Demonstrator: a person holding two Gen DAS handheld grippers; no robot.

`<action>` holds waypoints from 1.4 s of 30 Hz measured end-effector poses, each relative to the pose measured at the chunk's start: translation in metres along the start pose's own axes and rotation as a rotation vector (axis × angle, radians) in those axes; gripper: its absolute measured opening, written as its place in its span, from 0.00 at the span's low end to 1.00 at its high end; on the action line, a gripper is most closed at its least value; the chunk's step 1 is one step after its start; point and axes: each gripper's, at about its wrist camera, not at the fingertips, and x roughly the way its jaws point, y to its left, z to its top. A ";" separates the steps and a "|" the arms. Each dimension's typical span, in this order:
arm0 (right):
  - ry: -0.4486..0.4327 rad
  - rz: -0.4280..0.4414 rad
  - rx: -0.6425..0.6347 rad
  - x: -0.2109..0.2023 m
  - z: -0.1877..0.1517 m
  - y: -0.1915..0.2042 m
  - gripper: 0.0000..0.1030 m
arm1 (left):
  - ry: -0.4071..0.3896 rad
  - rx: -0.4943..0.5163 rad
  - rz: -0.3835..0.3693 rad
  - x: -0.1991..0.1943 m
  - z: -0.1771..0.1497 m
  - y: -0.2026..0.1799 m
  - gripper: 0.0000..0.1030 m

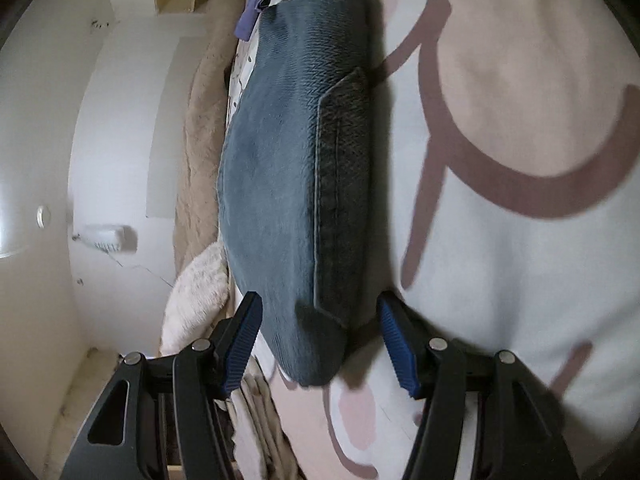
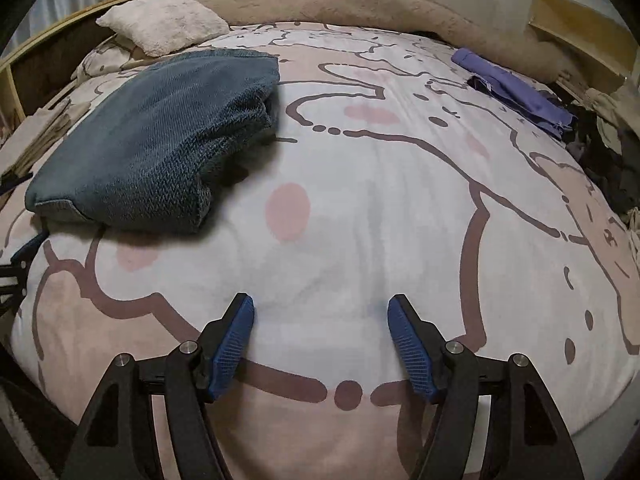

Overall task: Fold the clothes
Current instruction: 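Grasp the folded grey-blue shorts at opposite ends with both tools, then lift the folded shorts with both tools and carry them toward the headboard shelf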

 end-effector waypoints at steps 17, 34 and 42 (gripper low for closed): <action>-0.305 -0.302 -0.629 -0.025 -0.014 0.082 0.70 | -0.119 0.019 0.172 0.026 0.001 0.001 0.30; -0.712 -0.410 -1.435 0.007 -0.050 0.186 0.70 | -0.184 -0.453 -0.239 0.018 -0.001 0.076 0.21; -0.760 -0.407 -1.389 0.030 -0.022 0.200 0.70 | -0.198 -0.527 -0.308 0.011 0.000 0.088 0.21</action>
